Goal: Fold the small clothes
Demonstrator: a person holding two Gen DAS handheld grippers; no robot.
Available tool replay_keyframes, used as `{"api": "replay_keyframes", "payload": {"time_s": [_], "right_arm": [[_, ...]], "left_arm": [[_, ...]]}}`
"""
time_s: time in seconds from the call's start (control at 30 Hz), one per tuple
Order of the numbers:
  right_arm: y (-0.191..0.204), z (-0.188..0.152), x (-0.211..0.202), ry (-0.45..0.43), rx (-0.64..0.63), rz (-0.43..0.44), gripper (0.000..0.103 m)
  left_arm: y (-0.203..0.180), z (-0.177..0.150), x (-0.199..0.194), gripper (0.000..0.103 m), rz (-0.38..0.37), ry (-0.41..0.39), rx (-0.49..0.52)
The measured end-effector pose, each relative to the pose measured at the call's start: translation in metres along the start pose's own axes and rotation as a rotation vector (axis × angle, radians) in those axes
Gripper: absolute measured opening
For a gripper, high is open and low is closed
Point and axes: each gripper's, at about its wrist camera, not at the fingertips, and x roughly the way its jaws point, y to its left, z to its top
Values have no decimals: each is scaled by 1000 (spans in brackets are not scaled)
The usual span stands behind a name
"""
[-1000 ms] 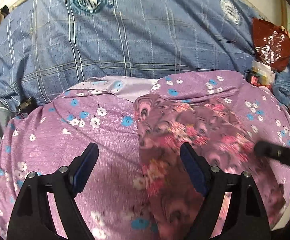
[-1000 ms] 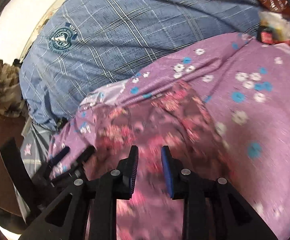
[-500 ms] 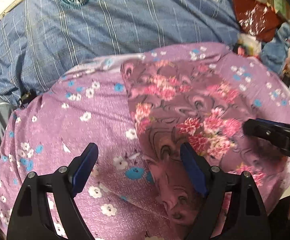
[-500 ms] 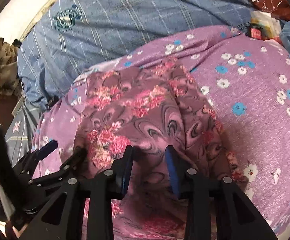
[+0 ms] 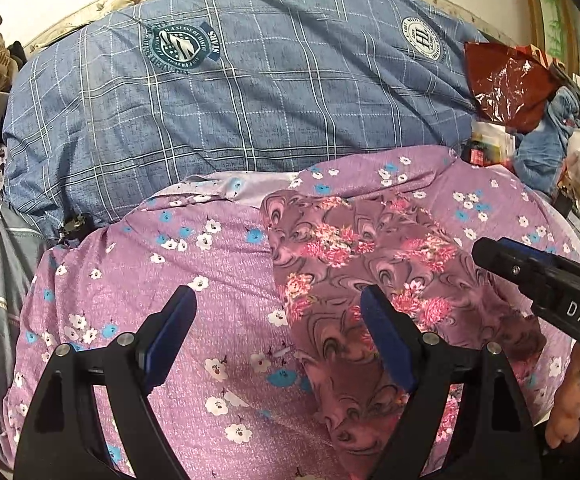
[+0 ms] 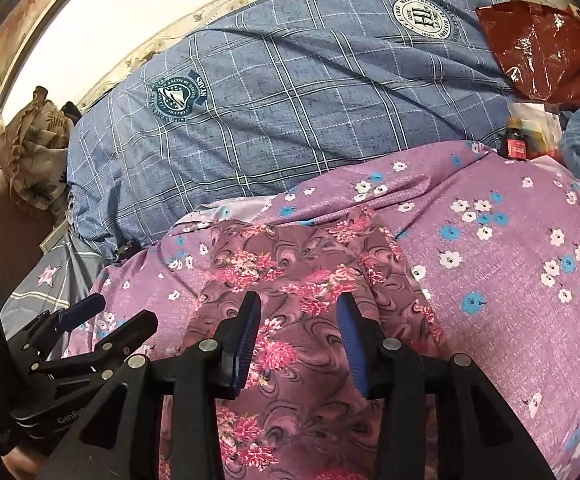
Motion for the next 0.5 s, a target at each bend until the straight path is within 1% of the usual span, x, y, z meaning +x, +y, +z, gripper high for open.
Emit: {"api": "replay_keyframes", "payload": {"time_s": [0.2, 0.5], "right_arm": [[6, -1, -1, -4, -32, -2, 43], [1, 2, -4, -11, -26, 9, 43]], "left_arm": [[0, 0, 3, 85, -2, 6, -7], [-4, 0, 9, 85, 5, 21, -1]]}}
